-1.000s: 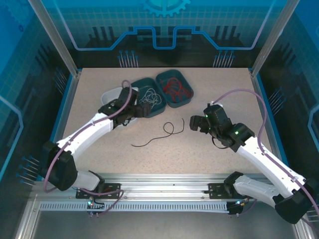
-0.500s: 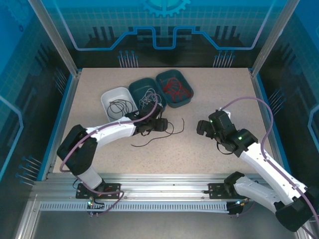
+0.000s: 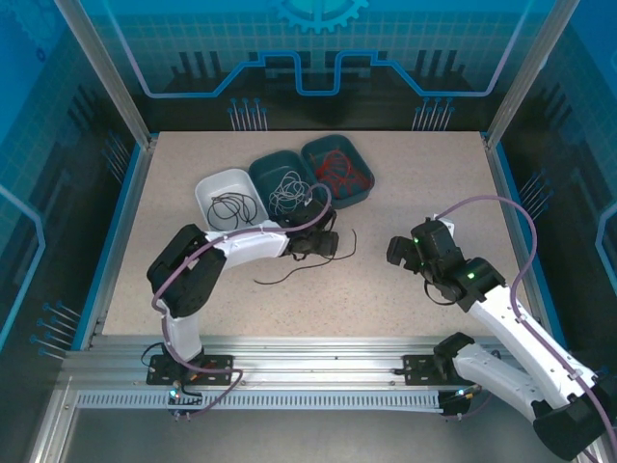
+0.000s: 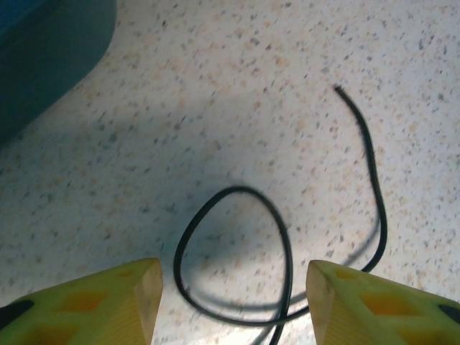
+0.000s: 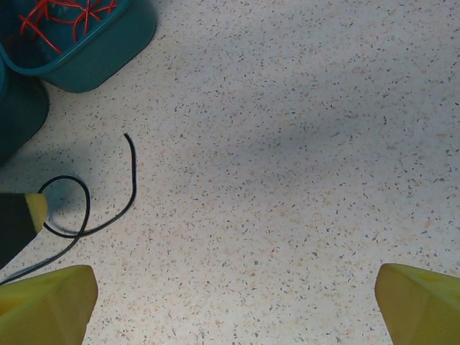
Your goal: Untangle the cables
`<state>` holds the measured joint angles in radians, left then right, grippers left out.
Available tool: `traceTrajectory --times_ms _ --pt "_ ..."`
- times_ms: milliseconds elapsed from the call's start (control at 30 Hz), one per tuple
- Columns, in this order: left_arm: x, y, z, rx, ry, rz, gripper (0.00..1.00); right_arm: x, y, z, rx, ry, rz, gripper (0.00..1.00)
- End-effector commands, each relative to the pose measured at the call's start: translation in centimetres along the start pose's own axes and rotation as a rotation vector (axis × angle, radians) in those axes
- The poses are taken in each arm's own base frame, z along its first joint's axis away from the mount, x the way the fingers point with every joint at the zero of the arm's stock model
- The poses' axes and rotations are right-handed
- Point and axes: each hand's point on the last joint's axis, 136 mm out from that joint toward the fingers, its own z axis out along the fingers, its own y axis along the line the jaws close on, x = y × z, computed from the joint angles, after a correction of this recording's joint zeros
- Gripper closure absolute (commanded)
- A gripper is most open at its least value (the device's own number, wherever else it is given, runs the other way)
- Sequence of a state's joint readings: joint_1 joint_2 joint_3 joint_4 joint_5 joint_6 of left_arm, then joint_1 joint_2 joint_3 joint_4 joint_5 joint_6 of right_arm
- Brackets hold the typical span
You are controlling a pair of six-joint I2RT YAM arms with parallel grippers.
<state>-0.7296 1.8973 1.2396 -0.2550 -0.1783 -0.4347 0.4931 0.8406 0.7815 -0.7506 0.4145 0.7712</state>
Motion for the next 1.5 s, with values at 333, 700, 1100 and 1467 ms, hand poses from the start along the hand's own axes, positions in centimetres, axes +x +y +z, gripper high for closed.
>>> traceTrajectory --times_ms 333,700,1100,1467 --pt "-0.4 -0.4 1.7 -0.029 0.044 0.082 0.49 0.4 -0.7 0.7 0.012 0.01 0.038 0.0" --pt "-0.2 1.3 2.1 -0.137 0.067 0.103 0.51 0.5 -1.0 1.0 0.016 0.014 0.045 0.0" --pt "1.0 1.3 3.3 -0.131 0.112 0.104 0.63 0.4 -0.4 1.6 -0.001 0.031 0.048 0.0" --pt "-0.7 0.2 1.3 -0.083 0.053 0.086 1.0 0.0 0.5 1.8 -0.034 0.037 0.048 0.0"
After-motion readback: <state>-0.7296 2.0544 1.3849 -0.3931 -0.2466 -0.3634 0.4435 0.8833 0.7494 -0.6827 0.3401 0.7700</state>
